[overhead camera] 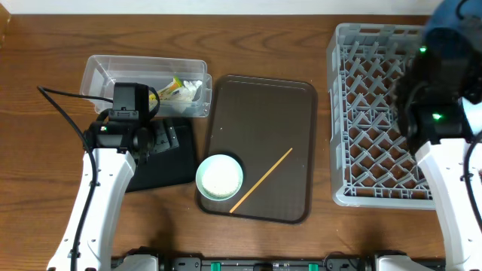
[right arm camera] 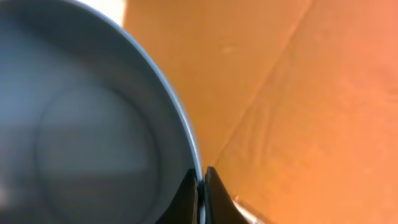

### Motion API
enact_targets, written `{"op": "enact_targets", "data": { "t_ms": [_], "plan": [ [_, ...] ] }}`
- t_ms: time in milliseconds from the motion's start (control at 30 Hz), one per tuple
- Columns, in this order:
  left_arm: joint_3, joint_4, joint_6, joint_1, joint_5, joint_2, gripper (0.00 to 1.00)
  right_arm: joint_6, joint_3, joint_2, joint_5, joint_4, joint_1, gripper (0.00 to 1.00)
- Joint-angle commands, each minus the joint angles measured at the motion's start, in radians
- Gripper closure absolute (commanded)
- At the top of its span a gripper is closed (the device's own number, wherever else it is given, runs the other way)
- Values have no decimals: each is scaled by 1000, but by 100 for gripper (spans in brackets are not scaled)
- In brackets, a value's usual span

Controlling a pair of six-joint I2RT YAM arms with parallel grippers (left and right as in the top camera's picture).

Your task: Sort waste into correct bins and load items into the dishwasher rack

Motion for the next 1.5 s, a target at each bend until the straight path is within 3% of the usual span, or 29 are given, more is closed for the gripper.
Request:
{"op": "enact_targets", "data": {
  "t_ms": [0,267,633,933,1433,1467],
  "plan": [
    [2,-3,3,5,-13,-14,8,-119,11,2,10,58,-49,99],
    [2,-3,3,5,-13,-14,8,-190,11,70,-78,130,-150,99],
    [2,-3,3,5,-13,-14,8,-613,11,266,-172,493,-230,99],
    [2,-3,3,5,-13,-14,8,-827,11,426,-275,592,-244,99],
    [2,-3,3,5,-13,-14,8,-805,11,501,-274,579,-235,99],
    [2,-3,3,5,-13,-14,8,-782,11,501,-274,562,-232,95]
  ]
}}
